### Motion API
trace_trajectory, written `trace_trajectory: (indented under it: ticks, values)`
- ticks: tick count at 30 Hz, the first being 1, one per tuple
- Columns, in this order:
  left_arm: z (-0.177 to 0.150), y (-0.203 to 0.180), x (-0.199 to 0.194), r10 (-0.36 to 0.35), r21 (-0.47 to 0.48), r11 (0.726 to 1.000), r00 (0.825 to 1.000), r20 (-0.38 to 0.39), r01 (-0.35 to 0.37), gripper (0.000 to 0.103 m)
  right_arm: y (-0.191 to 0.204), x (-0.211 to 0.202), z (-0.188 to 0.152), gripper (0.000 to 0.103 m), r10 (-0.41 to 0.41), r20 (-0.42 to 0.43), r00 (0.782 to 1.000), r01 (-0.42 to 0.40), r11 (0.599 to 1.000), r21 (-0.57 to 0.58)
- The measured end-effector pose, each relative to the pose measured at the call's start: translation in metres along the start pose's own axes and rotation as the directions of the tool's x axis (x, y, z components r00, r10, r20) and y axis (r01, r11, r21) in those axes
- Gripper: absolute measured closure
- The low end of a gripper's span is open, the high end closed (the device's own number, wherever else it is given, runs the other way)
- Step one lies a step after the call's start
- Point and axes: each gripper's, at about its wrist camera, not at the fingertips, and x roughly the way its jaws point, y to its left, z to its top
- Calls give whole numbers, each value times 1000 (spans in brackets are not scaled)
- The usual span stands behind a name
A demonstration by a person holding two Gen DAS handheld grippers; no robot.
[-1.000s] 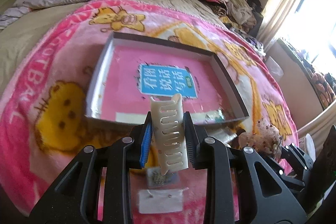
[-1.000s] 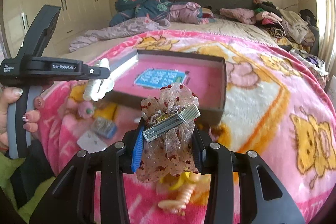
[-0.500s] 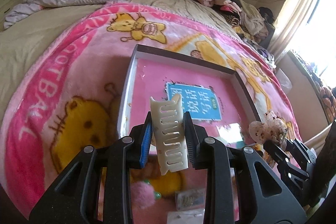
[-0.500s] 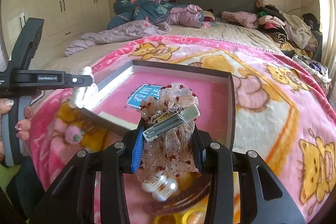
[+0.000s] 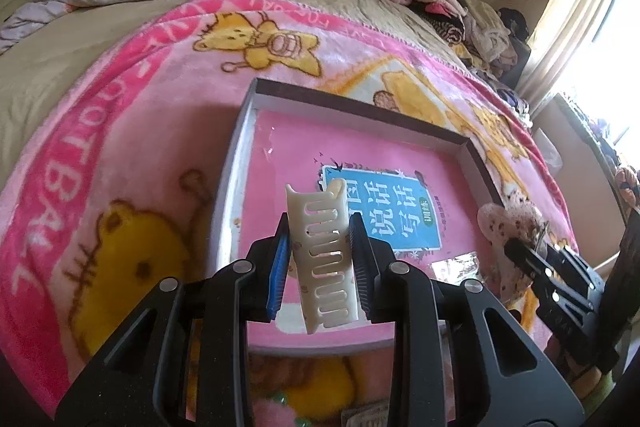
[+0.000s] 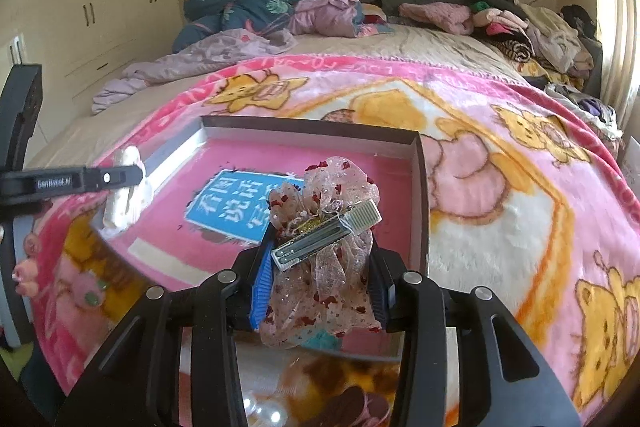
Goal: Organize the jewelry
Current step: 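Carry the white claw clip and lace bow clip into the grey tray and release both, then withdraw both tools from the tray back over the blanket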
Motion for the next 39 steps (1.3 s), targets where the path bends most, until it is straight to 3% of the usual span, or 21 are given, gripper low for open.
trace_trajectory:
  ticks: [13,19,23,32,39]
  values:
    - [2,2,13,32,25,999,999,-32,-31,80,-7,27,4,60,-9,-63,998,10,1000,21]
    - [2,0,5,64,46,997,998,-19,-63,71,-7,31,3,44,-17,-81,997,19,999,29]
    - [-1,0,1,74,55,996,997,-14,-73,68,-8,23,2,24,-32,-54,998,34,999,43]
    - [-18,-6,-20,61,57,996,998,5,-61,49,-10,-8,-3,10,-36,-5,999,36,998,61]
    - [-28,-10,-38,64,65,996,998,25,-65,43,-5,-35,-12,8,-46,18,999,45,997,59]
